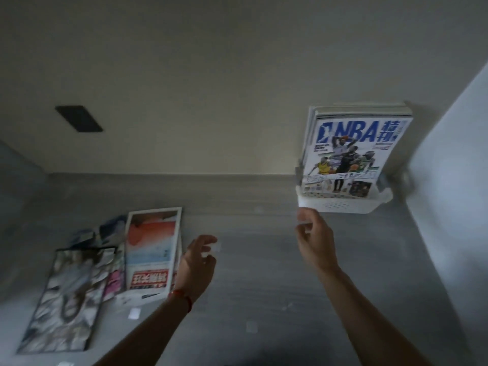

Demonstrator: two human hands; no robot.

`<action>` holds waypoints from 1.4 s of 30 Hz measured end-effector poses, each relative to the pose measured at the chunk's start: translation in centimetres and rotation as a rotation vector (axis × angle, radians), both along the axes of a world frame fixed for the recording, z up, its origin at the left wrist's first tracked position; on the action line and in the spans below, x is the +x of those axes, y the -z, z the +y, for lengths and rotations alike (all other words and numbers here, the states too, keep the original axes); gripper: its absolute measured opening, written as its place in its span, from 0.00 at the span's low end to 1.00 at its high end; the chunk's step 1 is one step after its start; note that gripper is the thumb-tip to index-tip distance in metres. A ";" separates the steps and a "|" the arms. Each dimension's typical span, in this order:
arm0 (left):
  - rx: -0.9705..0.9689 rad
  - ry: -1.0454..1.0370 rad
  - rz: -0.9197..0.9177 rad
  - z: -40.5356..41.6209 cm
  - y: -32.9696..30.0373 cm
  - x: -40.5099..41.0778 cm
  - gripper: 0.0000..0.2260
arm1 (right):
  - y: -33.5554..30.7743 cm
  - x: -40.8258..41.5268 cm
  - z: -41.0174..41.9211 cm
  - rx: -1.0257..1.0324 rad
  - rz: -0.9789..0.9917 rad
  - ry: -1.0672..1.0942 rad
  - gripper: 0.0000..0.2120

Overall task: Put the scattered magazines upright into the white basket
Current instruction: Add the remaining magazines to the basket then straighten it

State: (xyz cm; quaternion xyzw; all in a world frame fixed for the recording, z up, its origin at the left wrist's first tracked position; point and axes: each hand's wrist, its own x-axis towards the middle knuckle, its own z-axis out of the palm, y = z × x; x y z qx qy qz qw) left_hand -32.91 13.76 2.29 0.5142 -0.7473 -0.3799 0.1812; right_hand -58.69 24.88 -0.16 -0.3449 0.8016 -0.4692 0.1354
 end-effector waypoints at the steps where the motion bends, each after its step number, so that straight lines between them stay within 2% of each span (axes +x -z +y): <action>1: -0.009 -0.022 -0.028 -0.2 0.2 2.4 0.19 | 0.3 2.5 -0.6 0.036 -0.022 -0.054 0.17; 6: -0.008 -0.113 -0.167 -3.2 1.9 13.6 0.20 | 1.3 15.4 -4.7 0.129 -0.094 -0.310 0.16; 10: -0.026 -0.165 -0.236 -6.5 3.1 21.3 0.20 | 1.7 25.6 -8.8 0.169 -0.112 -0.515 0.12; 14: -0.049 -0.184 -0.477 -9.7 4.6 28.9 0.21 | 2.2 34.5 -12.0 0.246 -0.133 -0.638 0.12; 16: -0.004 -0.209 -0.576 -11.3 5.5 32.0 0.24 | 2.6 37.9 -13.3 0.288 -0.157 -0.687 0.14; 20: 0.169 -0.255 -0.734 -14.0 6.4 35.6 0.38 | 3.7 42.4 -14.9 0.425 -0.234 -0.727 0.16; 23: 0.227 -0.261 -0.706 -14.6 6.6 36.5 0.41 | 4.6 44.6 -15.7 0.534 -0.303 -0.645 0.14; 25: 0.209 -0.273 -0.676 -14.9 6.7 36.9 0.36 | 4.8 45.7 -16.3 0.567 -0.388 -0.537 0.12; 27: 0.198 -0.315 -0.635 -15.2 6.7 37.4 0.31 | 4.8 46.3 -16.6 0.574 -0.567 -0.470 0.10; 30: 0.265 -0.363 -0.523 -15.4 6.7 38.1 0.28 | 4.2 45.9 -16.5 0.569 -0.689 -0.433 0.06; 33: 0.365 -0.333 -0.352 -14.9 6.5 37.8 0.27 | 3.5 45.0 -15.9 0.498 -0.652 -0.445 0.12; 36: 0.392 -0.255 -0.250 -13.5 5.3 35.7 0.23 | 2.5 42.8 -15.0 0.423 -0.426 -0.502 0.16; 37: 0.326 -0.206 -0.252 -13.1 4.6 34.8 0.25 | 2.1 41.5 -14.7 0.384 -0.373 -0.518 0.16; 40: -0.116 -0.029 -0.237 -12.2 2.1 30.9 0.39 | -0.1 36.4 -13.6 0.261 -0.251 -0.547 0.14; 42: -0.416 0.166 -0.179 -12.1 -1.0 26.7 0.39 | -1.9 32.7 -12.7 0.211 -0.114 -0.562 0.15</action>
